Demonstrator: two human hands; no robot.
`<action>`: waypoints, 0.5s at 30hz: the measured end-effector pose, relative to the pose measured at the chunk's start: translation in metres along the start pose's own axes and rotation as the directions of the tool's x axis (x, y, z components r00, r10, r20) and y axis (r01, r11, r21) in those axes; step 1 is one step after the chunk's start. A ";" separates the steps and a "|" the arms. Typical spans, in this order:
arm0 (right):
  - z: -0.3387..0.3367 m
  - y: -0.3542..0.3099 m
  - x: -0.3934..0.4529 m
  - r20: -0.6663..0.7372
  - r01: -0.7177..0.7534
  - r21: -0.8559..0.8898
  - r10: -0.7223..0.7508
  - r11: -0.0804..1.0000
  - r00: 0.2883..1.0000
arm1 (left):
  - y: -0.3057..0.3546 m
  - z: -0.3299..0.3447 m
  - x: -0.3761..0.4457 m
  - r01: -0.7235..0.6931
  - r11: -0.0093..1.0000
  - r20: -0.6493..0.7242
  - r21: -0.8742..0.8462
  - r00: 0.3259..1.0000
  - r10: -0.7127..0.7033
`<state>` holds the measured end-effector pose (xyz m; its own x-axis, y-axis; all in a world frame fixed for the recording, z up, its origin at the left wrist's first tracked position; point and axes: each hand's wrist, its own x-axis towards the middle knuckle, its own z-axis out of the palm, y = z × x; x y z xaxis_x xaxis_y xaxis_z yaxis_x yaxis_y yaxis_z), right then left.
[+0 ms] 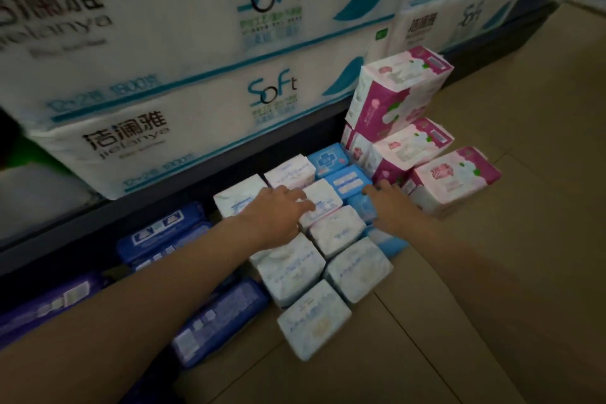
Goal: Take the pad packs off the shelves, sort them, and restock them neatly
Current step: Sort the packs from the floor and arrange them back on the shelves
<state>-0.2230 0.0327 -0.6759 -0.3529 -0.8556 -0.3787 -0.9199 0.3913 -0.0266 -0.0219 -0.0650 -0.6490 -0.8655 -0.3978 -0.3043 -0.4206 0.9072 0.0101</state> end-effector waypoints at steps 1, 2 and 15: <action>-0.016 -0.014 0.004 -0.061 0.022 0.084 -0.017 0.996 0.998 | -0.012 -0.008 -0.010 0.041 0.999 -0.078 0.031 0.996 -0.039; -0.033 -0.031 0.007 -0.131 0.059 0.158 -0.038 0.986 0.991 | -0.026 -0.016 -0.021 0.090 0.995 -0.154 0.039 0.985 -0.083; -0.288 -0.361 -0.083 -0.884 0.853 0.054 -0.373 0.519 0.283 | -0.203 -0.193 -0.335 0.377 0.926 -0.866 -0.012 0.460 -0.199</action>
<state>0.0888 -0.1349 -0.3686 0.0920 -0.6873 0.7205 -0.7691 -0.5086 -0.3870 0.3009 -0.1427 -0.3649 -0.5498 -0.4813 0.6826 -0.7190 0.6887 -0.0935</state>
